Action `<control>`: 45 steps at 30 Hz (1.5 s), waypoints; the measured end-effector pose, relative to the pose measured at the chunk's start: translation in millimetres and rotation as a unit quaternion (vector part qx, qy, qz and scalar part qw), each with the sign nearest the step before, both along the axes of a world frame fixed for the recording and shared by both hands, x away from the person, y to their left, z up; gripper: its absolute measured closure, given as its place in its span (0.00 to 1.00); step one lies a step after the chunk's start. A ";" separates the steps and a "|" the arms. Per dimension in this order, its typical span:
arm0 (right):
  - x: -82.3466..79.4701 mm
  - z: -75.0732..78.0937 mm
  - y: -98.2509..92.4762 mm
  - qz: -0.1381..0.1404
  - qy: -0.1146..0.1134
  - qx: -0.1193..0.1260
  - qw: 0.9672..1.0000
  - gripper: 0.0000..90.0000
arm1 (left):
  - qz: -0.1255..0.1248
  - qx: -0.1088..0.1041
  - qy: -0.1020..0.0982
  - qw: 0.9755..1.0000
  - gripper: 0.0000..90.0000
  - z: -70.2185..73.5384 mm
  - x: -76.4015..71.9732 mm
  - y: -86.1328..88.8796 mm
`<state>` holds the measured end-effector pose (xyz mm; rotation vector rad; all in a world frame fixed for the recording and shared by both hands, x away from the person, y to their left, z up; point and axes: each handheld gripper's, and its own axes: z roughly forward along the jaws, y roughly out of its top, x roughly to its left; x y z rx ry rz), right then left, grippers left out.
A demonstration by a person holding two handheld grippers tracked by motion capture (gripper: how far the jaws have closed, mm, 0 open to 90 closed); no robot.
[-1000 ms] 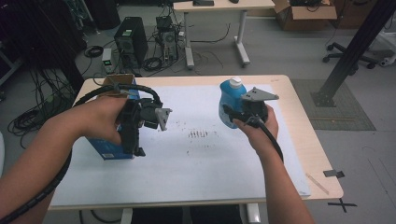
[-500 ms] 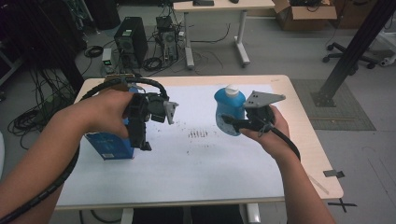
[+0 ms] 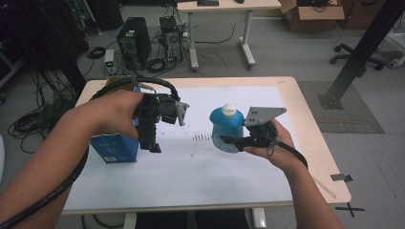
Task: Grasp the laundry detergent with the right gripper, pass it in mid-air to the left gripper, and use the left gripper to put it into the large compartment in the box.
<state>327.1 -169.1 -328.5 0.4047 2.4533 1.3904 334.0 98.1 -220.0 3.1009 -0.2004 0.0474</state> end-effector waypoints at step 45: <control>-9.9 -55.7 74.1 0.119 0.042 0.046 0.991 0.52 | -0.011 -0.005 0.021 1.000 0.00 -19.6 3.3 -16.2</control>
